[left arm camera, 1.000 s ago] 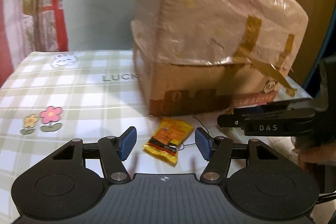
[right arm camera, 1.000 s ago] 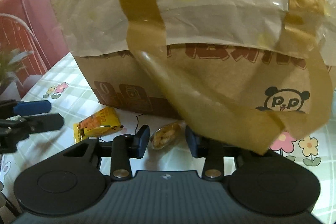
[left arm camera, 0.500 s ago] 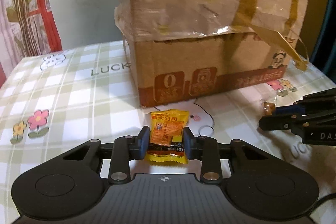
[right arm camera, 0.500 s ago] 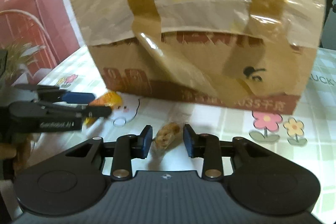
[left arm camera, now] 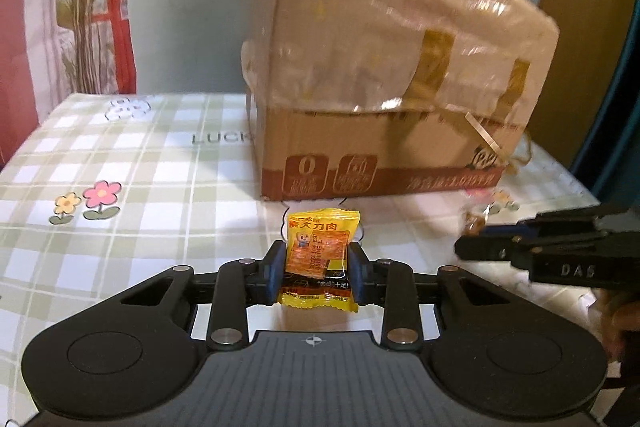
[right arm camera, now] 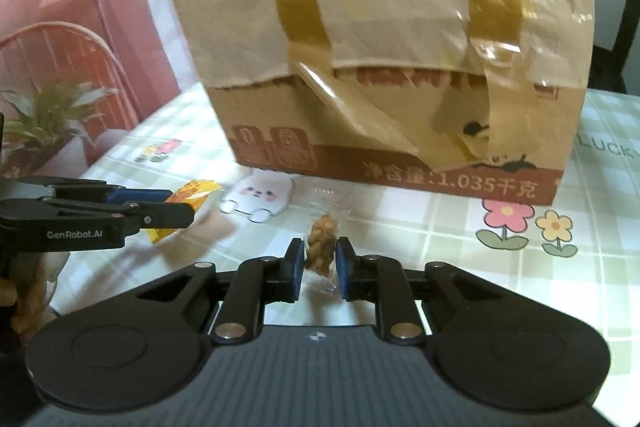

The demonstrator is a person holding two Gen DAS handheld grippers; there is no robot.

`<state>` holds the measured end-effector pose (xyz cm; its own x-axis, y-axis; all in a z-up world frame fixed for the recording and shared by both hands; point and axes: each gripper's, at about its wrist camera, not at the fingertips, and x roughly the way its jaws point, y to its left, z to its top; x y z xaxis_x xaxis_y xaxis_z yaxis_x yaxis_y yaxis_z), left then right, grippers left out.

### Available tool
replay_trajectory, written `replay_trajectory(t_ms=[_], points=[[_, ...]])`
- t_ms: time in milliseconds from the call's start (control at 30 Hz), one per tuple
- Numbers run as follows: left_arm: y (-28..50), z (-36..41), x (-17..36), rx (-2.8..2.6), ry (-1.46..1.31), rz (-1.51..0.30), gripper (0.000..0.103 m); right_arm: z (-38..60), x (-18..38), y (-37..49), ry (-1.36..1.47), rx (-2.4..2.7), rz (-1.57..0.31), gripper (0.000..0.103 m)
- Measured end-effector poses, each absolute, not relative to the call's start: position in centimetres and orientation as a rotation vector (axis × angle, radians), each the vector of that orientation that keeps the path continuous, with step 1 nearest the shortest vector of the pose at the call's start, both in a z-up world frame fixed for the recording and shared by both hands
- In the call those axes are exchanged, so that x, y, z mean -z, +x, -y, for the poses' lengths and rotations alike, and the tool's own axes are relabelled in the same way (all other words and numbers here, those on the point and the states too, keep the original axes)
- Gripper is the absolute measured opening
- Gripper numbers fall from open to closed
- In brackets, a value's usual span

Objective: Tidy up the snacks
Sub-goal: 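Lift both packets and carry them over the box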

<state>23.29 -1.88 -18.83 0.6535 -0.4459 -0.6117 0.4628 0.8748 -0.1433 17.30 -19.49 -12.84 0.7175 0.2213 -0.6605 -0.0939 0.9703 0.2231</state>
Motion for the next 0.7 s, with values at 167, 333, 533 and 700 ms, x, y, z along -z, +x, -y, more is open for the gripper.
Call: replay_trajectory(t_ms=[167,333,533,700], points=[[22.0,1.9,16.5,0.528,0.014,-0.627,0.034,19.1,11.7,16.2,0.193,-0.212,-0.727,0.019],[21.9,2.4,12.5,0.553,0.001,-0.523,0.034,19.2,8.5,15.3,0.186,-0.238,-0.638,0.019],[24.7,4.0,6.5,0.596,-0.048,-0.389,0.034,20.5,1.8,16.4,0.156,-0.253,-0.467,0.019],[28.1,6.8,3.1,0.615,-0.036,-0.308,0.034,22.4,-2.9,19.2,0.113,-0.217,-0.373,0.019]])
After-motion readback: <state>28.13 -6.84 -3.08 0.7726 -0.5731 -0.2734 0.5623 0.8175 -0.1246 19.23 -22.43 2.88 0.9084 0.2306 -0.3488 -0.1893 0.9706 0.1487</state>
